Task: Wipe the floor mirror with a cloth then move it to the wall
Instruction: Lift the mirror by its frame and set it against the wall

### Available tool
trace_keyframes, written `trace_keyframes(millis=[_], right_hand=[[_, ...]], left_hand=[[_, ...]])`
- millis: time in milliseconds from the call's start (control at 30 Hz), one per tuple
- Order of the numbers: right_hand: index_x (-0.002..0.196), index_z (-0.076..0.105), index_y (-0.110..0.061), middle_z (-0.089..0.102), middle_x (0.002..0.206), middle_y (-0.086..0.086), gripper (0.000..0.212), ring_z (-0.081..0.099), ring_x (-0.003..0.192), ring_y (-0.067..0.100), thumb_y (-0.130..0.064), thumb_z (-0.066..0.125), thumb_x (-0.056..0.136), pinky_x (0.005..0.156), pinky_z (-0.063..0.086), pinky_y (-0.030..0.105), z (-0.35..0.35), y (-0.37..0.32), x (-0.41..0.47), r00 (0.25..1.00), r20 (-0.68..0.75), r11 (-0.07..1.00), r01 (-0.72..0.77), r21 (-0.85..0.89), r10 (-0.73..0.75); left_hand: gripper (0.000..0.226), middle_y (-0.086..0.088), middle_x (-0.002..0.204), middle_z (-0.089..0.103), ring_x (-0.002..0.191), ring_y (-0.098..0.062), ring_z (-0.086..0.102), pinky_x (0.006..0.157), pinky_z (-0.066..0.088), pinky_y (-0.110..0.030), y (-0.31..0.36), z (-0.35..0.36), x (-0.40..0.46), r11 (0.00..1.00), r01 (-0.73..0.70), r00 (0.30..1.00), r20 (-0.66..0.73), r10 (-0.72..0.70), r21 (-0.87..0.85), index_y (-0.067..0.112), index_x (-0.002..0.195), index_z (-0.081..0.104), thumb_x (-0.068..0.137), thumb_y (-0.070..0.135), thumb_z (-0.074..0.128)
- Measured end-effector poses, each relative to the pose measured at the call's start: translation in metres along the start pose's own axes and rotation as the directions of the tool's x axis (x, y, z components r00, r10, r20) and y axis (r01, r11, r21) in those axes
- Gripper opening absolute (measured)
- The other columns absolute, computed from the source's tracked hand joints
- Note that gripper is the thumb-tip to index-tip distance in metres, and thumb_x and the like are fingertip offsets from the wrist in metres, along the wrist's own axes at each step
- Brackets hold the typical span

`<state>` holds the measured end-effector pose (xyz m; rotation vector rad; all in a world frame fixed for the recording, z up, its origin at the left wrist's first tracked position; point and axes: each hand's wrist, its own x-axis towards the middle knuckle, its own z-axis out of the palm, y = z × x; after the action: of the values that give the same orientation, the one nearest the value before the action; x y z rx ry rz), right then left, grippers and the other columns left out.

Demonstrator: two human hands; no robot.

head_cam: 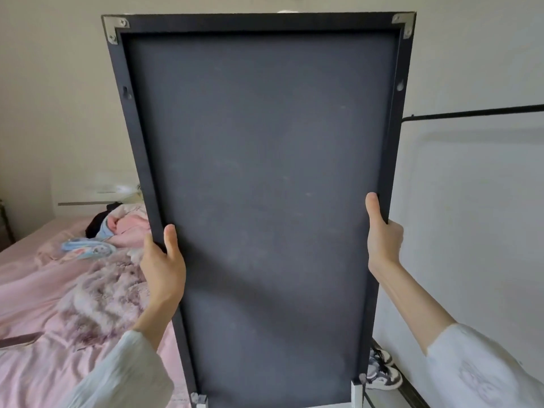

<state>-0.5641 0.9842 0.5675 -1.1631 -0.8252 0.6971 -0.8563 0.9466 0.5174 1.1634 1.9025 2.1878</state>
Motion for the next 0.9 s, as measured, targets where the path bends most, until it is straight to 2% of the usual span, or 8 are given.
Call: trace_keyframes(millis=[67,100,233,300,467,600,800,900], right_hand=[[0.053,0.017,-0.019,0.018,0.044,-0.008,0.066,0.019,0.046,0.012,-0.063,0.061,0.074,0.049,0.019,0.027,0.022,0.013,0.036,1.0,-0.009,1.0,0.003,0.01,-0.003],[0.053,0.017,-0.019,0.018,0.044,-0.008,0.067,0.019,0.046,0.013,-0.063,0.061,0.074,0.049,0.019,0.028,0.036,0.022,0.06,1.0,-0.016,1.0,0.007,0.02,-0.007],[0.052,0.021,-0.017,0.022,0.048,-0.006,0.065,0.023,0.048,0.014,-0.062,0.062,0.074,0.052,0.022,0.027,0.084,0.052,0.144,1.0,-0.025,0.999,-0.006,0.034,0.007],[0.052,0.023,-0.017,0.023,0.05,-0.005,0.064,0.024,0.049,0.014,-0.062,0.062,0.074,0.053,0.024,0.027,0.107,0.07,0.186,1.0,-0.007,1.0,-0.02,0.023,0.021],[0.051,0.022,-0.018,0.023,0.05,-0.005,0.063,0.024,0.049,0.014,-0.061,0.061,0.076,0.051,0.022,0.026,0.17,0.103,0.288,1.0,0.015,0.999,-0.027,0.032,0.026],[0.052,0.02,-0.018,0.022,0.05,-0.005,0.065,0.023,0.049,0.014,-0.061,0.061,0.076,0.05,0.021,0.026,0.229,0.122,0.363,0.998,0.045,0.999,-0.035,0.024,0.034],[0.05,0.02,-0.019,0.021,0.048,-0.006,0.065,0.022,0.048,0.014,-0.062,0.062,0.075,0.05,0.021,0.026,0.32,0.163,0.465,0.999,0.032,0.999,-0.04,0.024,0.039],[0.052,0.018,-0.019,0.019,0.048,-0.007,0.066,0.02,0.047,0.014,-0.063,0.062,0.074,0.049,0.02,0.026,0.366,0.188,0.517,0.999,0.012,0.998,-0.045,0.036,0.045]], left_hand=[[0.041,-0.008,0.076,0.046,0.082,-0.024,0.042,0.08,0.032,-0.038,-0.012,0.038,0.023,0.999,-0.029,1.0,0.007,0.029,-0.03,0.0,0.122,0.043,0.097,0.032,0.035],[0.039,-0.01,0.081,0.047,0.082,-0.025,0.041,0.079,0.033,-0.038,-0.019,0.061,0.036,0.998,-0.038,0.999,0.001,0.038,-0.041,0.001,0.119,0.044,0.097,0.032,0.036],[0.038,-0.012,0.07,0.044,0.074,-0.03,0.045,0.07,0.033,-0.038,-0.049,0.149,0.082,0.999,-0.014,1.0,0.01,0.015,-0.031,0.003,0.093,0.045,0.096,0.039,0.035],[0.041,-0.012,0.07,0.045,0.074,-0.03,0.046,0.07,0.033,-0.036,-0.067,0.192,0.101,1.0,-0.018,1.0,0.004,0.018,-0.022,0.0,0.095,0.046,0.096,0.04,0.035],[0.041,-0.025,0.091,0.055,0.089,-0.037,0.051,0.078,0.038,-0.041,-0.095,0.287,0.155,0.999,-0.011,1.0,-0.004,0.011,-0.034,-0.003,0.098,0.047,0.096,0.036,0.037],[0.045,-0.025,0.104,0.058,0.1,-0.035,0.053,0.085,0.037,-0.038,-0.122,0.359,0.209,1.0,-0.019,1.0,-0.019,0.018,-0.015,-0.007,0.107,0.049,0.097,0.036,0.036],[0.038,-0.007,0.067,0.04,0.077,-0.024,0.042,0.072,0.029,-0.032,-0.168,0.463,0.286,0.999,-0.01,0.999,-0.035,0.011,0.034,0.002,0.087,0.044,0.096,0.037,0.035],[0.034,-0.002,0.064,0.036,0.076,-0.022,0.039,0.068,0.023,-0.024,-0.198,0.522,0.33,1.0,-0.003,1.0,-0.02,0.003,0.021,0.003,0.088,0.042,0.097,0.035,0.036]])
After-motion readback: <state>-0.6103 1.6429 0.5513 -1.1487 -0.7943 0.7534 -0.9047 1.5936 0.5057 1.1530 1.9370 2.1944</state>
